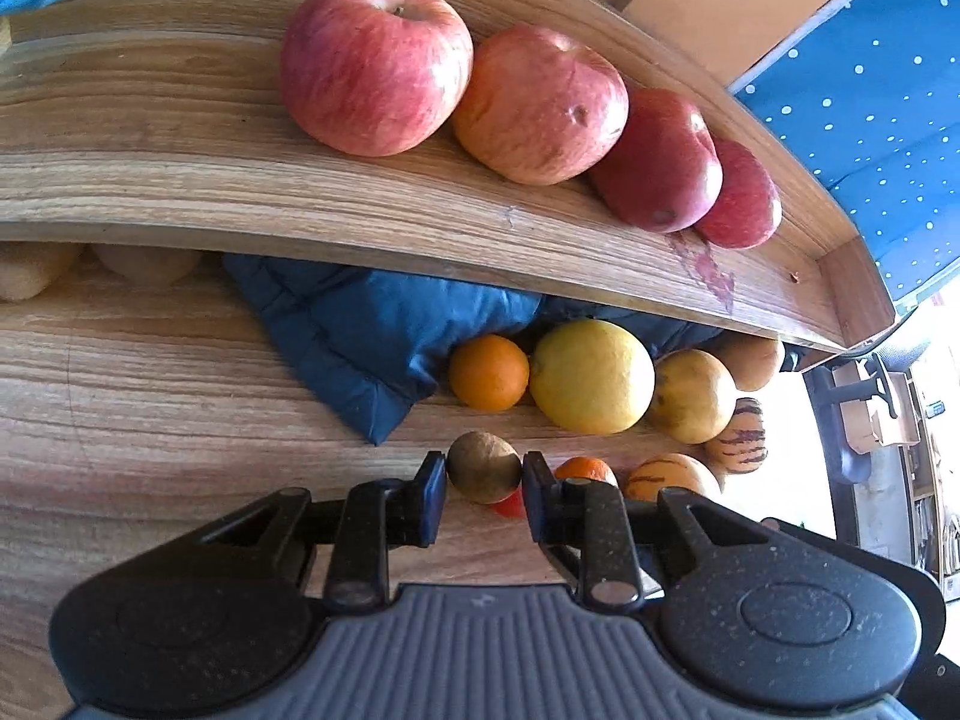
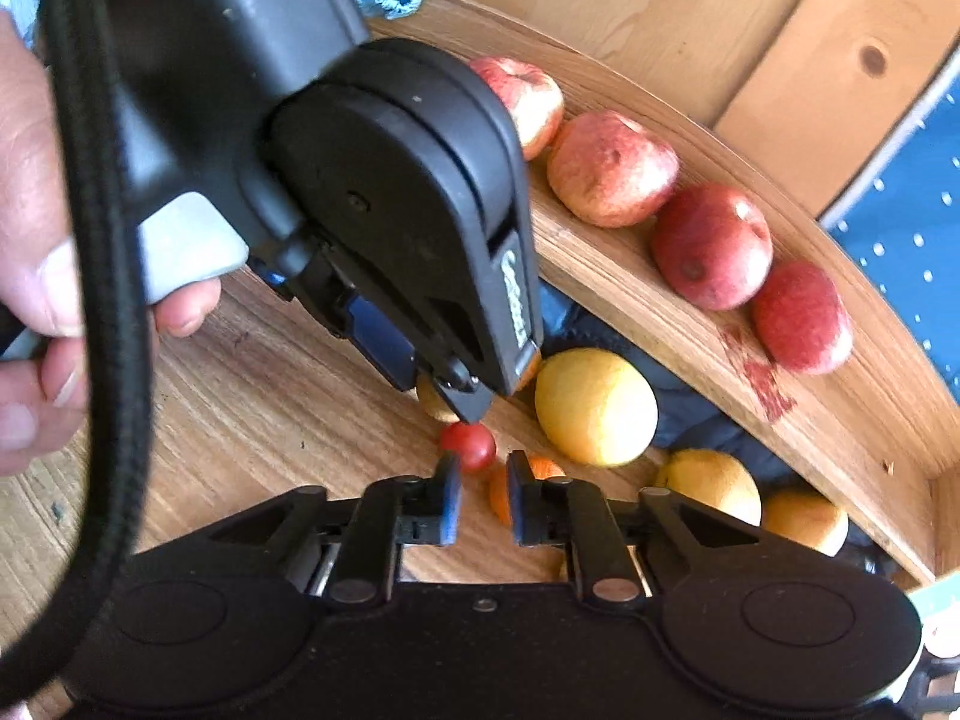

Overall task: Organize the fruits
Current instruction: 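Grasp the brown kiwi with the left tool while the right tool grasps the cherry tomato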

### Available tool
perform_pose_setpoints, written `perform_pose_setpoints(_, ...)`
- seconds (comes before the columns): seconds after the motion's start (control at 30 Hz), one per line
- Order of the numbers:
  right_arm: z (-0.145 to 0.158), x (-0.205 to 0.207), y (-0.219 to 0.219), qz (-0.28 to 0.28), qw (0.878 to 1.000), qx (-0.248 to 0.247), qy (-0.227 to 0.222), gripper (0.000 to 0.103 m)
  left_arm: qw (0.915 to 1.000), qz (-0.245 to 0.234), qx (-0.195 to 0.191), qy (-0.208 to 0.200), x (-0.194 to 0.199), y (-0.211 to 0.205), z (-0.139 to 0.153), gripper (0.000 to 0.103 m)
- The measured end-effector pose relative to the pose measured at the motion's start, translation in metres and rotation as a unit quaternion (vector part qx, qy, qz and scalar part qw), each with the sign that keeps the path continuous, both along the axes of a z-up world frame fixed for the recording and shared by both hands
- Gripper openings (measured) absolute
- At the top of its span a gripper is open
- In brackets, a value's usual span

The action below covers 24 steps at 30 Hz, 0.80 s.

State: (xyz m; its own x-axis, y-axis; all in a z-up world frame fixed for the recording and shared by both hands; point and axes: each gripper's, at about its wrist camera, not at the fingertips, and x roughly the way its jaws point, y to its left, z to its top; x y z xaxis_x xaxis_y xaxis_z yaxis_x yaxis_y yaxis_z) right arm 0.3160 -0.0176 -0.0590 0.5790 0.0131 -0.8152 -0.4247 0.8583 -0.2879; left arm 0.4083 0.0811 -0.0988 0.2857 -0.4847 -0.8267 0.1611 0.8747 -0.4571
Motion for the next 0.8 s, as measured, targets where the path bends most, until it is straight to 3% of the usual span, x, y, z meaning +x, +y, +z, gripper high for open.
perform_pose_setpoints(0.27, -0.010, 0.012, 0.008, 0.012, 1.000, 0.005, 0.003, 0.024, 0.9995, 0.029, 0.010, 0.002, 0.003, 0.026, -0.002, 0.029)
perform_pose_setpoints(0.57, -0.025, 0.042, 0.007, -0.001, 0.999, -0.005, 0.040, 0.025, 0.9994, 0.033, 0.004, 0.003, 0.019, 0.038, -0.008, 0.029)
perform_pose_setpoints(0.8, -0.025, 0.044, 0.005, -0.007, 0.999, 0.000, 0.033, 0.023, 0.9994, 0.033, 0.004, 0.006, 0.011, 0.040, -0.007, 0.029)
